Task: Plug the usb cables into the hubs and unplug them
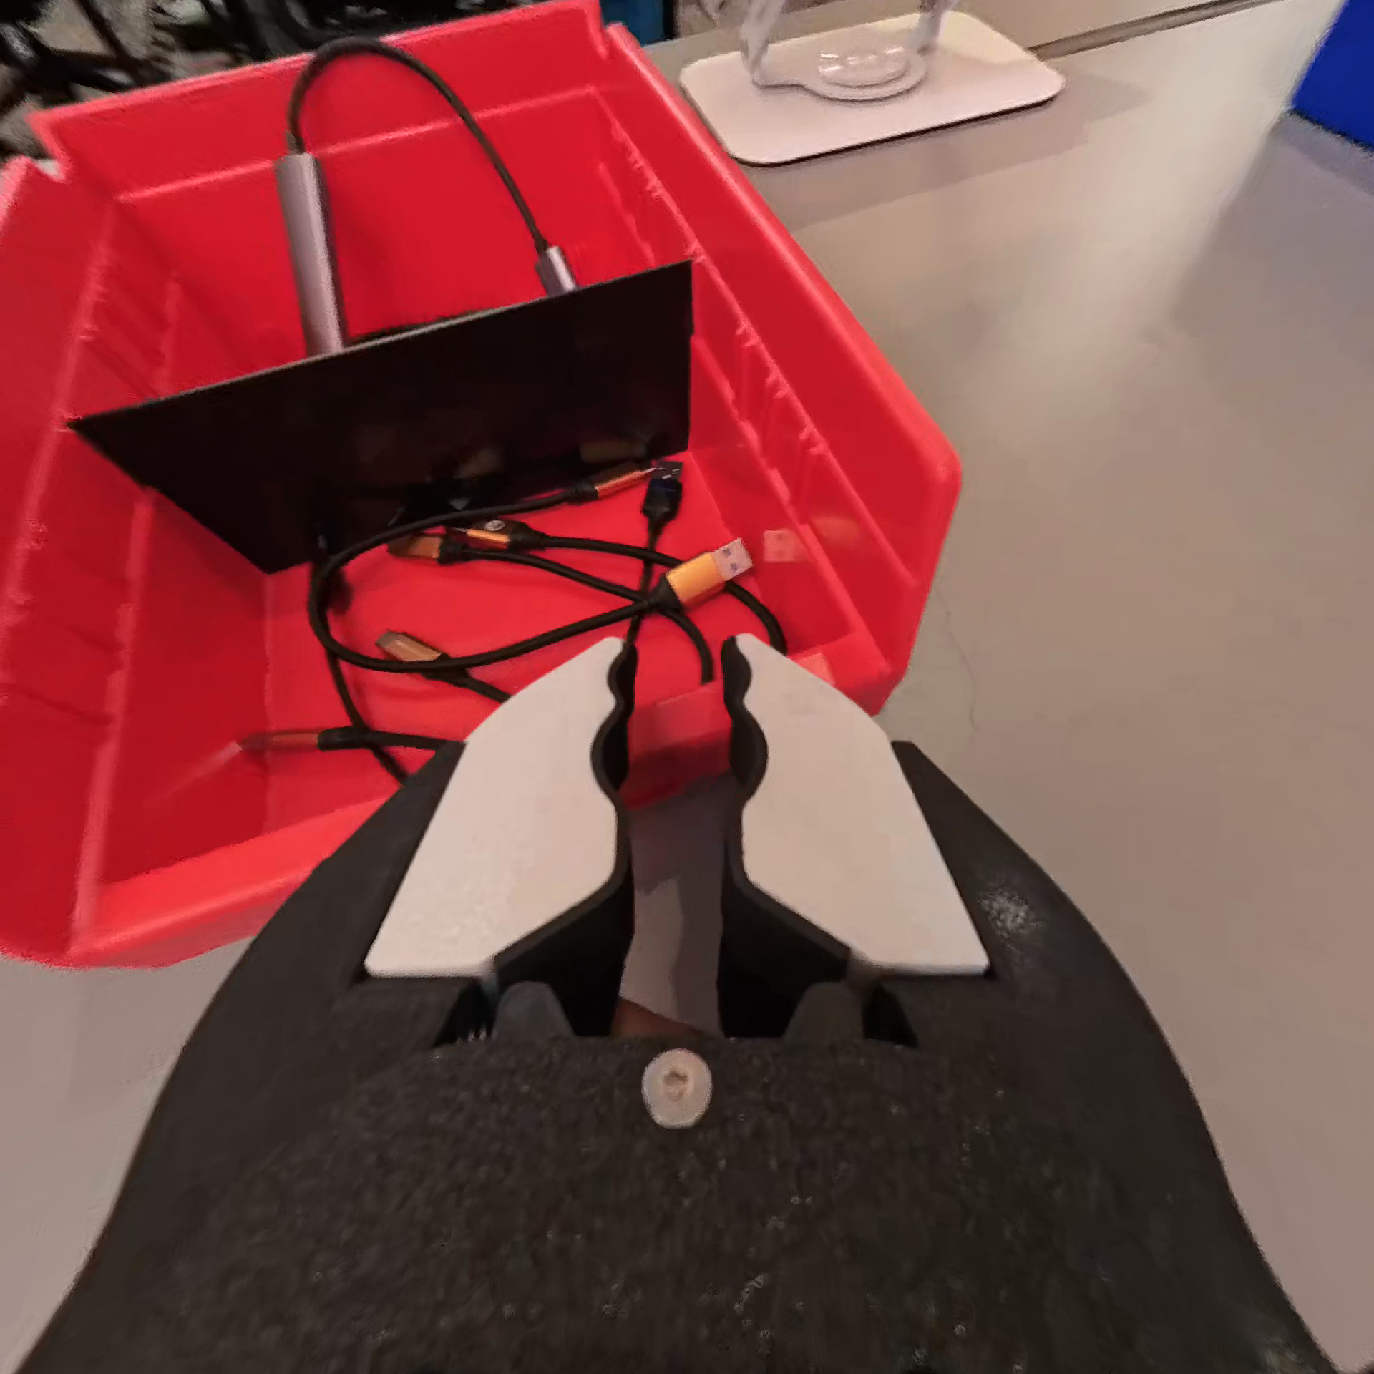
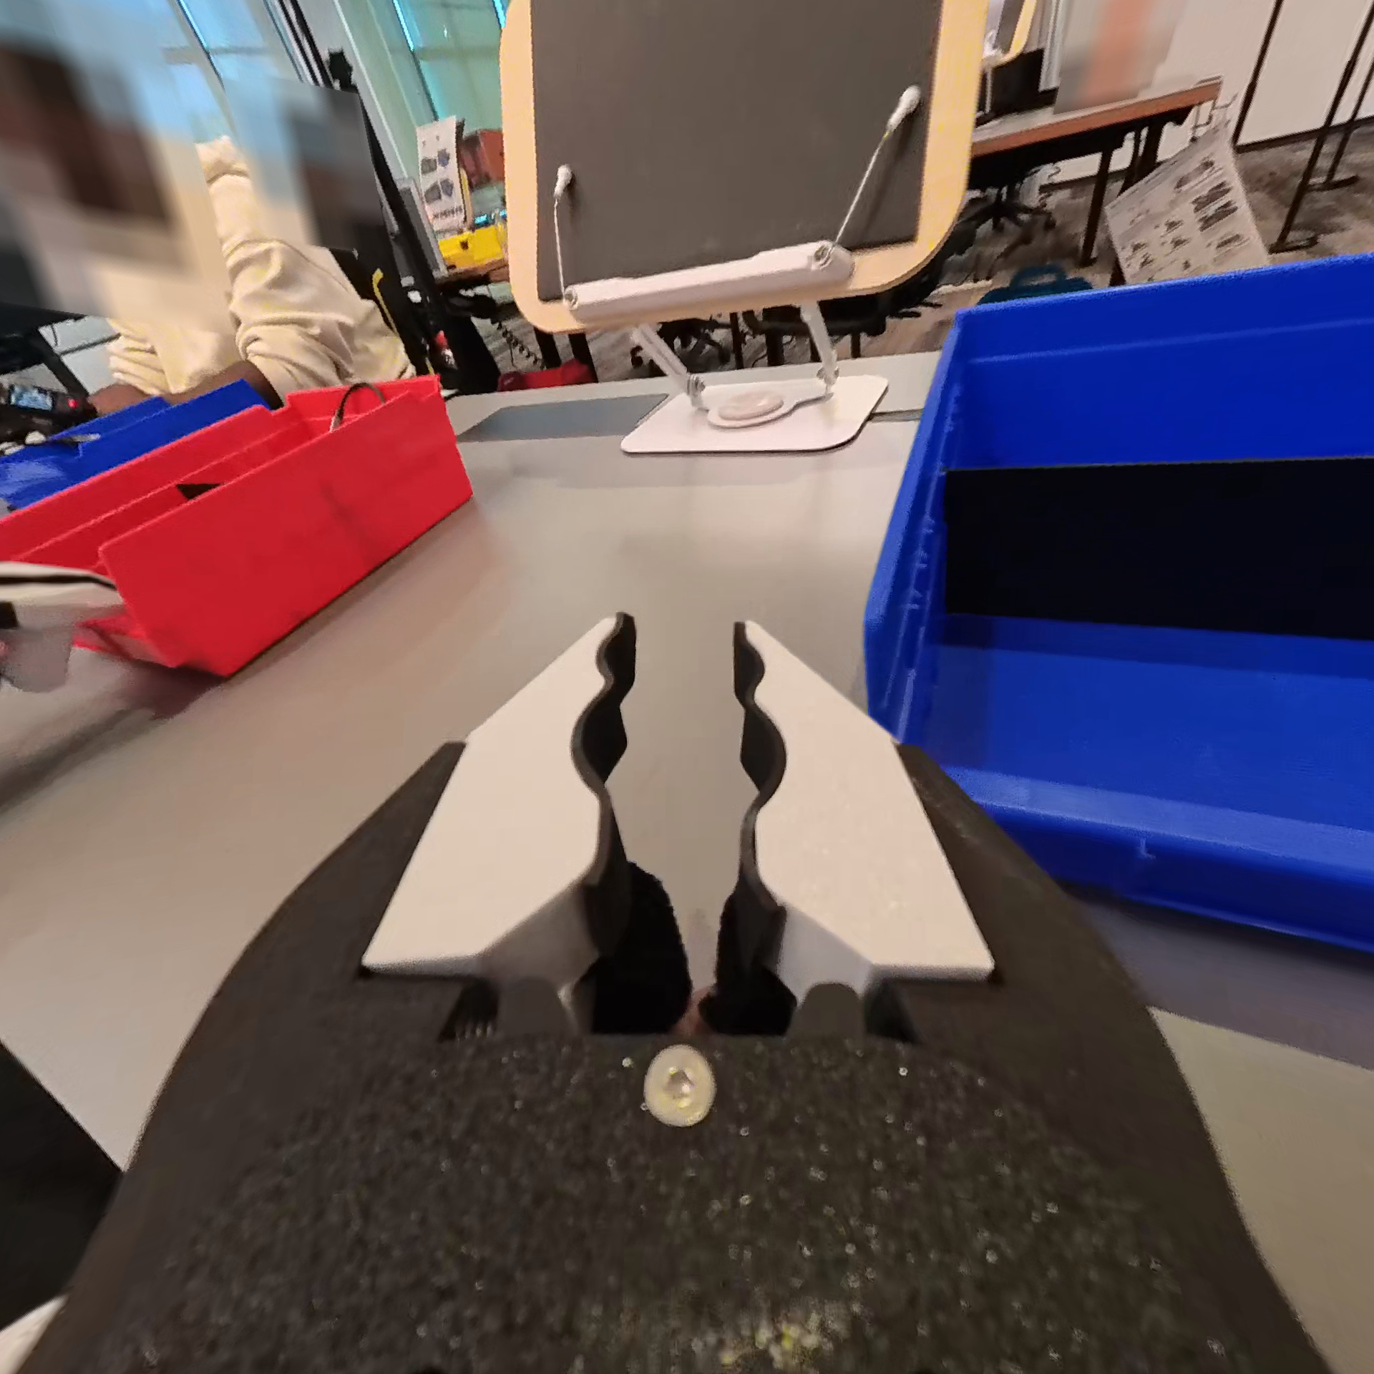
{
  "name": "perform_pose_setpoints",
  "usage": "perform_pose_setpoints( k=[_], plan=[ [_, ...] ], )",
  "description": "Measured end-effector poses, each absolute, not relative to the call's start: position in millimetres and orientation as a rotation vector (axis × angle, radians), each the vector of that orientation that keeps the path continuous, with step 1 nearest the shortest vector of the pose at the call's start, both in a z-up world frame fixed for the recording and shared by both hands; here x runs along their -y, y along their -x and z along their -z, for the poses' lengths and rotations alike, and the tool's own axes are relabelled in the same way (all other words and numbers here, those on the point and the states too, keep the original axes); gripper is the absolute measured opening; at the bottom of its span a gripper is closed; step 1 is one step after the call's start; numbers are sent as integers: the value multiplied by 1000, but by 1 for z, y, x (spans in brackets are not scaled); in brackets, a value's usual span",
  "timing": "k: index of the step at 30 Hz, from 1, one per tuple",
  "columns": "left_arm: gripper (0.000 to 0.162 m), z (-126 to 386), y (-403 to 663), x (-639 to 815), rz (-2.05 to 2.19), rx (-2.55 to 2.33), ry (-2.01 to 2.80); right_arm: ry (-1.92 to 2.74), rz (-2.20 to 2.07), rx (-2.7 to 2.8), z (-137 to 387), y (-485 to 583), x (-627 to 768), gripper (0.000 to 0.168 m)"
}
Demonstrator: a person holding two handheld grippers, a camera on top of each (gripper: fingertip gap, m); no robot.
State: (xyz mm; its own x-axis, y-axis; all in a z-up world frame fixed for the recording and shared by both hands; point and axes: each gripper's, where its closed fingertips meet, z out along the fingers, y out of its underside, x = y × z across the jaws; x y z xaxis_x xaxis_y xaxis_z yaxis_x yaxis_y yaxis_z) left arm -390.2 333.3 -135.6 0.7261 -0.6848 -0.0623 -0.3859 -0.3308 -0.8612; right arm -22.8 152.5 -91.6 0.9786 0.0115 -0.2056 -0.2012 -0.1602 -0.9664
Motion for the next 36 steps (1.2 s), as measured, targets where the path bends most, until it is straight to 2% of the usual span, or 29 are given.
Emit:
perform_pose_setpoints(
  k=[6,10,17,20,23,30,36],
  plan=[
    [22,125,389,-350,306,-1231,1980,1741,-186,-84,98,29,-161,25],
    [23,144,394,-370,133,-1695,2022,1736,-301,-120,100,34,-166,25],
    [25,190,396,-387,75,-2040,2144,1741,-360,-171,103,29,-165,25],
    [8,193,391,-388,117,-2046,2127,1740,-361,-189,104,27,-163,25],
    [4,188,394,-397,64,-1967,2112,1744,-364,-195,106,26,-161,25],
    [3,114,397,-403,196,-1537,2007,1739,-355,-183,102,24,-156,25],
    [4,6,374,-375,277,-1220,1820,1723,-337,-191,98,17,-154,24]
  ],
)
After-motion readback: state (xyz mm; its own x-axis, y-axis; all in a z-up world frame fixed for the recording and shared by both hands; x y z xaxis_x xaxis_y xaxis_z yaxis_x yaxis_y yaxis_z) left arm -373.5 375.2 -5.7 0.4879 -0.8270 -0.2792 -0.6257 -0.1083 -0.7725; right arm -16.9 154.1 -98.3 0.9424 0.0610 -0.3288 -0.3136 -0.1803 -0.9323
